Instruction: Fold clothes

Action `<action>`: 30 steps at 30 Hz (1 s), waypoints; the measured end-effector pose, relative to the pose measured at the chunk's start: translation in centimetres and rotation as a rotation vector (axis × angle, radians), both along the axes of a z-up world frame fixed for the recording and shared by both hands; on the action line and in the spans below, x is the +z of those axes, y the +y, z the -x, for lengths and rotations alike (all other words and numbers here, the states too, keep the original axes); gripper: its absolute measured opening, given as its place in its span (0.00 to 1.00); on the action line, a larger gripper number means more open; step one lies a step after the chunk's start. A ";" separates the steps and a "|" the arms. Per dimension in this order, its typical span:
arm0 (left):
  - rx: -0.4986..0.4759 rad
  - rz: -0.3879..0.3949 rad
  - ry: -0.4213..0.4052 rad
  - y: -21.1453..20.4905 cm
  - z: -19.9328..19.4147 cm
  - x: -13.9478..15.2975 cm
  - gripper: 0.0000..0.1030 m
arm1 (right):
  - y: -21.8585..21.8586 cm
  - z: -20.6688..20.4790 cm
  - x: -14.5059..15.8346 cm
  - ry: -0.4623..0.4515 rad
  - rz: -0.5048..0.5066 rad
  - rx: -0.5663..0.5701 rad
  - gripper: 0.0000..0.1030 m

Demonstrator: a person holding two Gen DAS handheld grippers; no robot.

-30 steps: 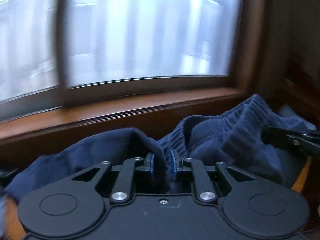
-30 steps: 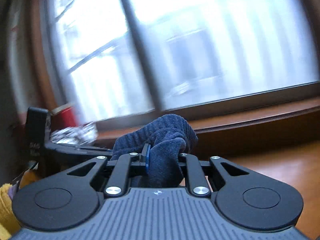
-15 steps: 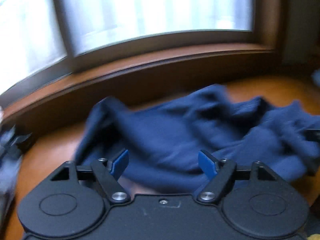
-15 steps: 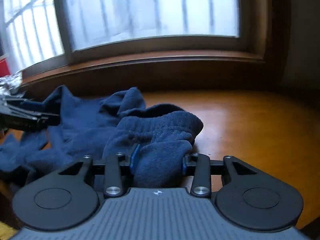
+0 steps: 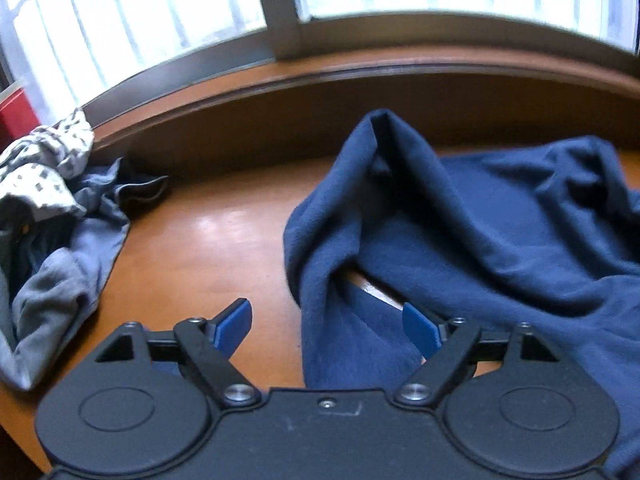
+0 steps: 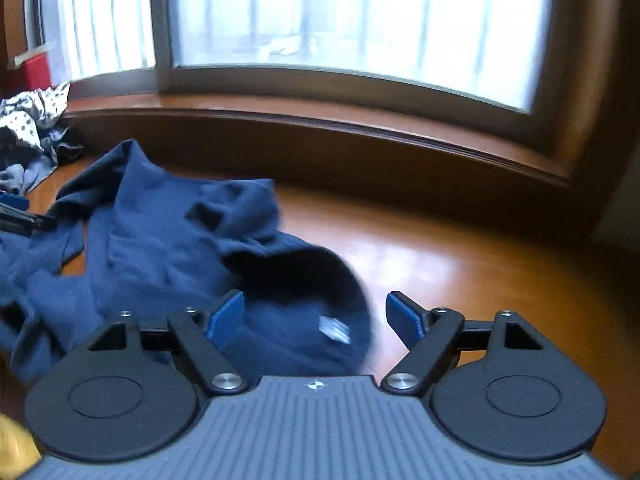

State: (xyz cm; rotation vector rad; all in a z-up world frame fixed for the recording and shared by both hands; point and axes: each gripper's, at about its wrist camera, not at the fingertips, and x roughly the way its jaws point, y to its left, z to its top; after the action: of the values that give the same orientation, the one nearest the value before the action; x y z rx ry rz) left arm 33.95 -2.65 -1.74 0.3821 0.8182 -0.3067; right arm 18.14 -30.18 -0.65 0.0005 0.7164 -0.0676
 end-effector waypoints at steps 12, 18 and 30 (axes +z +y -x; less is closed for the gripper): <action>0.051 0.014 0.007 -0.7 -2.7 -1.4 0.23 | 4.1 -9.0 -4.9 0.071 0.186 0.092 0.37; 0.090 0.071 -0.119 -1.4 0.2 2.8 0.12 | 1.4 -5.7 -1.2 -0.088 0.155 -0.017 0.11; -0.050 -0.014 -0.299 -10.0 4.9 7.5 0.25 | -14.4 1.3 7.3 -0.282 0.341 -0.350 0.11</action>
State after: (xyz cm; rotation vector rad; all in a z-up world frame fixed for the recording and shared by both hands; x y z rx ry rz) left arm 29.01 -12.70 5.80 0.4501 0.5181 -0.2824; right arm 16.86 -44.62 6.60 -0.1880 0.4099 -0.5144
